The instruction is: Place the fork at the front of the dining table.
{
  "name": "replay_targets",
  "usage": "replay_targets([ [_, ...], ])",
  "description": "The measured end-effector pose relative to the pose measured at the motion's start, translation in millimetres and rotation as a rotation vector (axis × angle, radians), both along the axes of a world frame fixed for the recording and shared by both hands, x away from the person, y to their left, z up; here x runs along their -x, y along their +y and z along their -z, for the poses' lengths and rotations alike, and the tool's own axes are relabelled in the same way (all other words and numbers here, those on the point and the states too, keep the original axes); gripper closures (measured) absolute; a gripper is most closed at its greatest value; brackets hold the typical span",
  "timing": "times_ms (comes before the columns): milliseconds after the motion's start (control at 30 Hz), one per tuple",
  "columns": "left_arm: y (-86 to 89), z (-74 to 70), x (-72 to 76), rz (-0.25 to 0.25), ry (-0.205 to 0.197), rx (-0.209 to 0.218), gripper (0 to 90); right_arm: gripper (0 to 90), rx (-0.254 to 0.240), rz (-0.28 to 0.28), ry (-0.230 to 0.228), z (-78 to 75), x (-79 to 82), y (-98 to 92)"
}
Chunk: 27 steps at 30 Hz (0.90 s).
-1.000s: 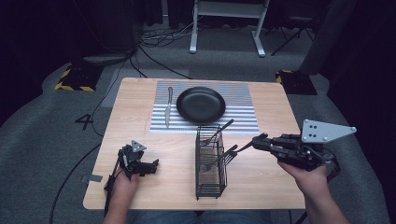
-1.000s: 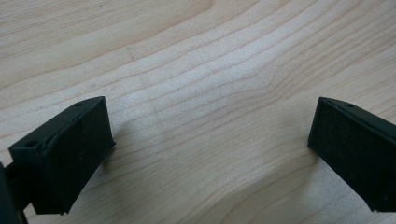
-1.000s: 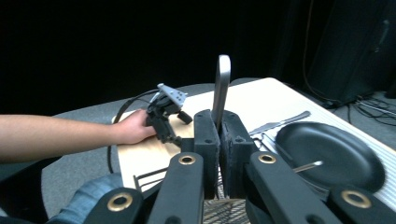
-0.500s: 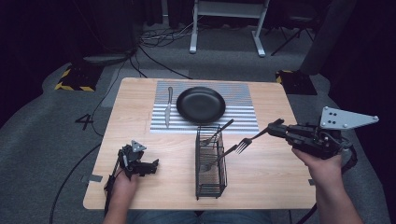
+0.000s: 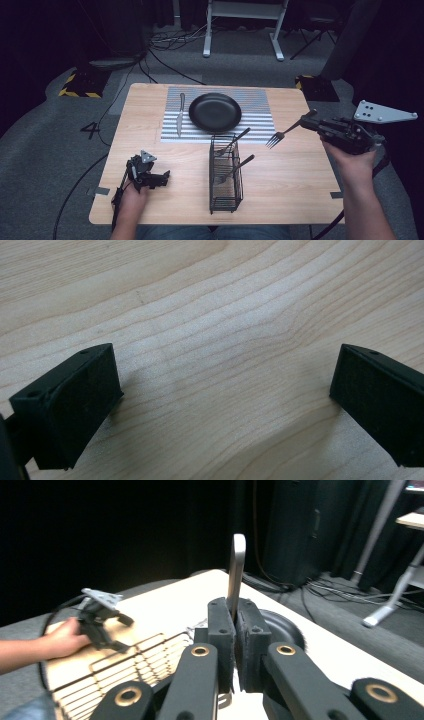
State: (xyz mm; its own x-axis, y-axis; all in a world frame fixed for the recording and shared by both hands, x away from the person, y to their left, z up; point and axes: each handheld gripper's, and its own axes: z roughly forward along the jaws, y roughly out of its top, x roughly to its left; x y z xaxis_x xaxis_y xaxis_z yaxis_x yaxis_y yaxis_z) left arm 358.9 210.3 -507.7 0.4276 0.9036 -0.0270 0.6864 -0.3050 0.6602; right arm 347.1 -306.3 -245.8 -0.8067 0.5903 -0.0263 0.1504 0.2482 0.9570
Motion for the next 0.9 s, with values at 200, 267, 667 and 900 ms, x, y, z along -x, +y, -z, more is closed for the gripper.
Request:
replay_targets([
  [200, 0.0, 0.0, 0.0, 0.0, 0.0, 0.0, 0.0, 86.5, 0.037, 0.062, 0.016, 6.9, -23.7, -0.4],
  [267, 0.0, 0.0, 0.0, 0.0, 0.0, 0.0, 0.0, 86.5, 0.037, 0.068, 0.023, 8.9, -28.0, -0.4],
  [667, 0.0, 0.0, 0.1, 0.0, 0.0, 0.0, 0.0, 86.5, 0.013, 0.066, 0.086, 33.5, -77.0, 8.8],
  [900, 0.0, 0.0, 0.0, 0.0, 0.0, 0.0, 0.0, 86.5, 0.061, 0.094, 0.121, 54.5, -110.8, 19.0],
])
